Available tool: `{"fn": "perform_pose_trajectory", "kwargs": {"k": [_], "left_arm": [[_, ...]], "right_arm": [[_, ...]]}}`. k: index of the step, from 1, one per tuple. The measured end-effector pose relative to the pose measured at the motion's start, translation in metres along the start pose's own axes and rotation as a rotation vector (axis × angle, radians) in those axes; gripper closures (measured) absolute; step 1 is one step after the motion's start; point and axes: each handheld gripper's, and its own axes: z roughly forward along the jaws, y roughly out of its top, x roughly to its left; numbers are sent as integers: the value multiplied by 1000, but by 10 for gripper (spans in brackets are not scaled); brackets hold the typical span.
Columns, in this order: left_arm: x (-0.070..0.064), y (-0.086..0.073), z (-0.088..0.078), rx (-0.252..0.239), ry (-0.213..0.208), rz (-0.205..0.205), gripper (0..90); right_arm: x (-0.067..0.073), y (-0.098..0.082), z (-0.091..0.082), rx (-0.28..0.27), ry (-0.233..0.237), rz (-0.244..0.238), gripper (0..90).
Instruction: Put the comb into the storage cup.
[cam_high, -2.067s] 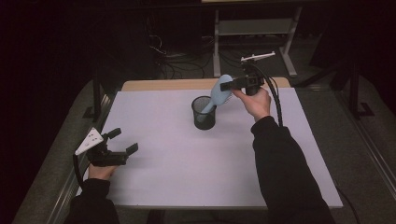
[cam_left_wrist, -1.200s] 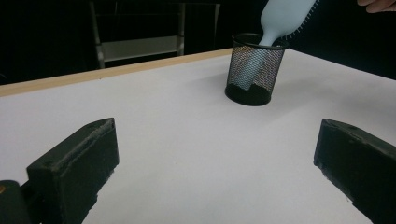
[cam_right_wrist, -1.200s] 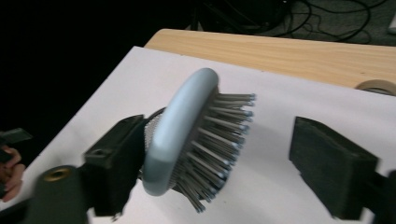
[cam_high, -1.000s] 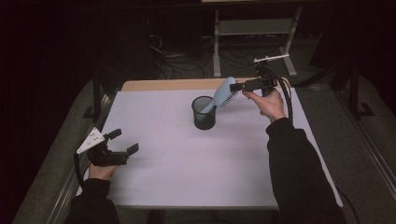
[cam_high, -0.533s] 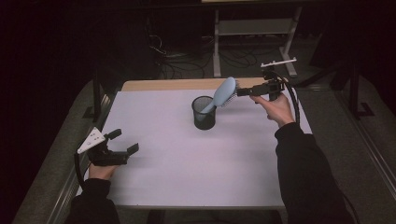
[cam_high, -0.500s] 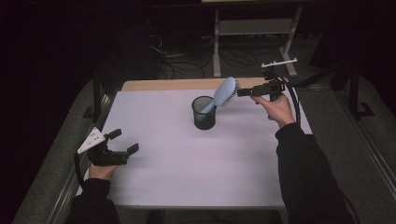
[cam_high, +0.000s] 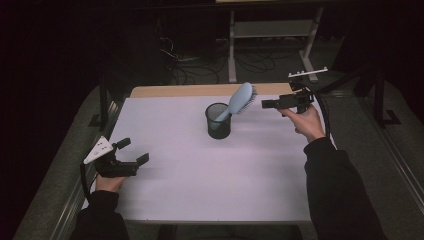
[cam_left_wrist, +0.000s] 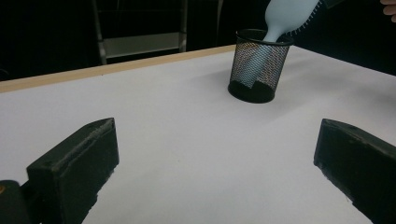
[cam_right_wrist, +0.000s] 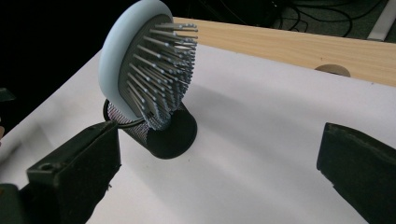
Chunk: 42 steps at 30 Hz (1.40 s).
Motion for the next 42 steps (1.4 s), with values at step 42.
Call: {"fn": "perform_pose_trajectory", "kwargs": {"k": [42], "left_arm": [[1,-1,2,9,-1,0,0]], "right_arm": [[-1,-56,-19,1,3,-62,0]]}}
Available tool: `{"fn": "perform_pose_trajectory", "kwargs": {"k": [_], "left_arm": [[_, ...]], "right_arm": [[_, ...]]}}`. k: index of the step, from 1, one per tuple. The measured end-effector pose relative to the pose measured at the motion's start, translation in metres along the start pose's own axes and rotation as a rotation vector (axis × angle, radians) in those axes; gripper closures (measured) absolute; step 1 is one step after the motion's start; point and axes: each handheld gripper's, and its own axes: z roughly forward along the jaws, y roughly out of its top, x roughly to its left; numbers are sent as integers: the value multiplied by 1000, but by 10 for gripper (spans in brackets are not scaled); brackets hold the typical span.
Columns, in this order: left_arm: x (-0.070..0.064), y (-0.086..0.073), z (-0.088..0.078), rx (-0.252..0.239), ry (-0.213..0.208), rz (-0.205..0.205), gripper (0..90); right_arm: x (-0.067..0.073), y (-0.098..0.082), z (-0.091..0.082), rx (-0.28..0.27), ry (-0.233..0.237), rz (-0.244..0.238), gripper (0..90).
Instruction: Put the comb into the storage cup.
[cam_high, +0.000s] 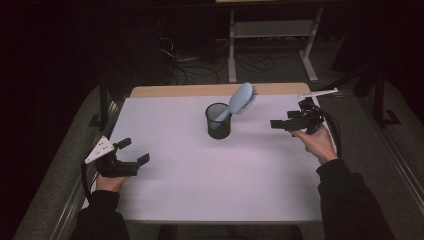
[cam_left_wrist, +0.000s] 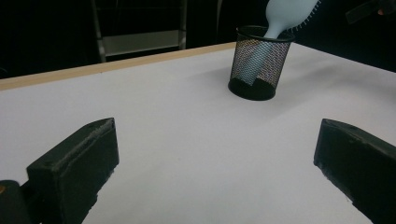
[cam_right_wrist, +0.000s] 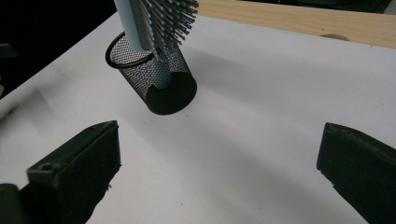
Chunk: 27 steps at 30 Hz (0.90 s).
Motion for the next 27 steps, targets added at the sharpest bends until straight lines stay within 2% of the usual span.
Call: {"fn": "perform_pose_trajectory", "kwargs": {"k": [15,21,27], "left_arm": [[1,-1,0,6,0,-2,0],[1,-1,-1,4,2,-5,0],[2,-2,-1,3,6,-8,0]], "right_arm": [[1,-24,-4,-6,6,-6,0],[-1,-33,-7,-1,-14,-11,0],[0,-41,-10,-4,-14,-16,0]]}}
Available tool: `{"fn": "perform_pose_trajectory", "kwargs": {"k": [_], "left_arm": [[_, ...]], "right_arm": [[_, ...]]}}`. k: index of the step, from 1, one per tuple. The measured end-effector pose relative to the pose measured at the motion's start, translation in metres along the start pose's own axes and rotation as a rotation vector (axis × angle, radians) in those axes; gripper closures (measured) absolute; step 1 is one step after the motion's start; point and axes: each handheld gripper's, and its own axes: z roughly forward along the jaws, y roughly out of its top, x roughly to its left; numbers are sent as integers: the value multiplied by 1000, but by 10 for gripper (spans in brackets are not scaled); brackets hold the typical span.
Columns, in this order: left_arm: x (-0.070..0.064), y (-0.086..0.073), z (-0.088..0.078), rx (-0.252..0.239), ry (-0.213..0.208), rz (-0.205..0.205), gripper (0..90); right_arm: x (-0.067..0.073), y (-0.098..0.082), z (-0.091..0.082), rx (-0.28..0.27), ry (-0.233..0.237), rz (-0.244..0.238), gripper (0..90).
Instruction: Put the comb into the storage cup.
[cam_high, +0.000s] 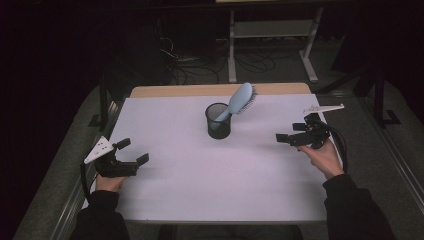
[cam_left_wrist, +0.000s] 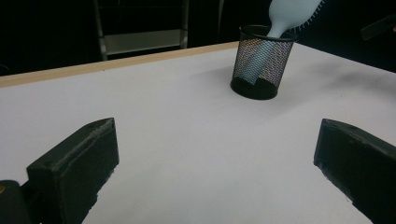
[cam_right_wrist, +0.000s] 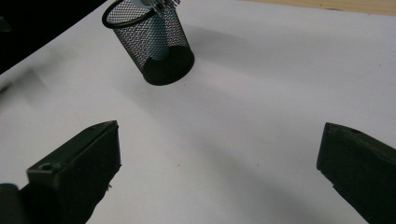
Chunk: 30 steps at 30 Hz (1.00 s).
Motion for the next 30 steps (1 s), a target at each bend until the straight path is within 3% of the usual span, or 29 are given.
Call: {"fn": "perform_pose_trajectory", "kwargs": {"k": [30], "left_arm": [[3,-6,-4,1,2,-25,0]], "right_arm": [[5,-48,-21,-33,-38,-35,0]]}}
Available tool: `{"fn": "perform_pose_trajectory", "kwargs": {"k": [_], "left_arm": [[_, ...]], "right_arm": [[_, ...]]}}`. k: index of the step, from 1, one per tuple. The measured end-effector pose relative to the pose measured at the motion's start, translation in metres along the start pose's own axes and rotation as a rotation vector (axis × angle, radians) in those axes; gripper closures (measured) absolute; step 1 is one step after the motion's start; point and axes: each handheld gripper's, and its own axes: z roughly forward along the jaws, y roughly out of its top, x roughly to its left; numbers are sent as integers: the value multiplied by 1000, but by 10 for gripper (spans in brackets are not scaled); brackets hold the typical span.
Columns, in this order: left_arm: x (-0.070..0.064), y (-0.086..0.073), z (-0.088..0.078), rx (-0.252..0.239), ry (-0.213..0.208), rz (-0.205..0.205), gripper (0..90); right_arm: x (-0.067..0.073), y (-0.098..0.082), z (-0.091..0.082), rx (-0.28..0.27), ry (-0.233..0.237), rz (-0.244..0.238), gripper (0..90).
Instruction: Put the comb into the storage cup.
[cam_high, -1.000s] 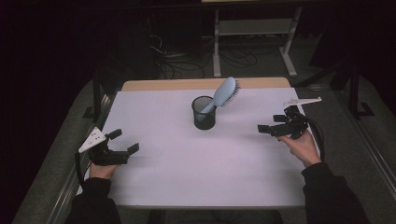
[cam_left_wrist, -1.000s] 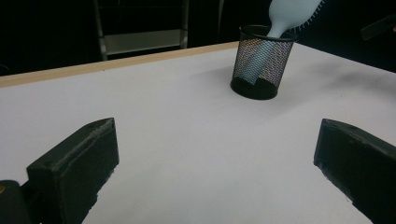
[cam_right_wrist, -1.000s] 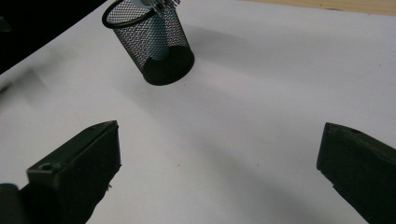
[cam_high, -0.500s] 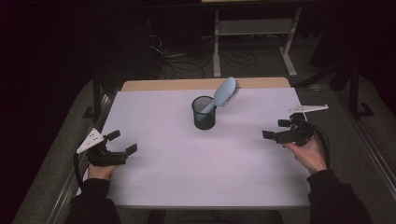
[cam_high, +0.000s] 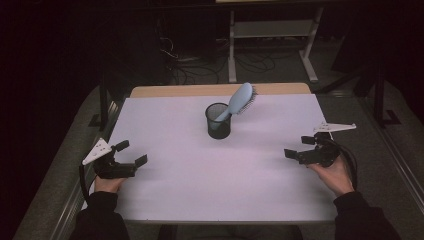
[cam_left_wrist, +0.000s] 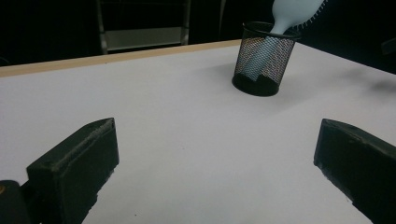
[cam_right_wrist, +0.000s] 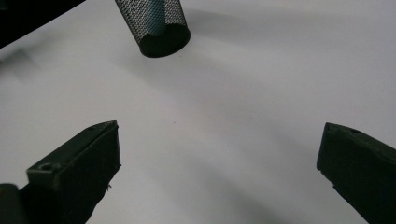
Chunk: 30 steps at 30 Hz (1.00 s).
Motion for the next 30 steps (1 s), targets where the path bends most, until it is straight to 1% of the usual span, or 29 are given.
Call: {"fn": "perform_pose_trajectory", "kwargs": {"k": [5,7,9,14,19,24,30], "left_arm": [[0,0,0,3,-3,1,0],[0,0,0,3,-4,2,0],[0,0,0,2,-3,-1,0],[-1,0,0,3,-5,1,0],[-1,0,0,2,-6,2,0],[0,0,0,-2,-7,1,0],[0,0,-1,-7,-12,-1,0]], "right_arm": [[5,-9,-5,-13,-13,-21,0],[6,-14,-8,-20,-16,-20,0],[6,-17,-10,-16,-24,-23,0],[7,-26,-17,-42,-48,-28,0],[8,-33,-23,-54,-50,-26,0],[9,-38,-24,-57,-51,-22,0],[14,-43,-27,-64,-63,-47,0]]}}
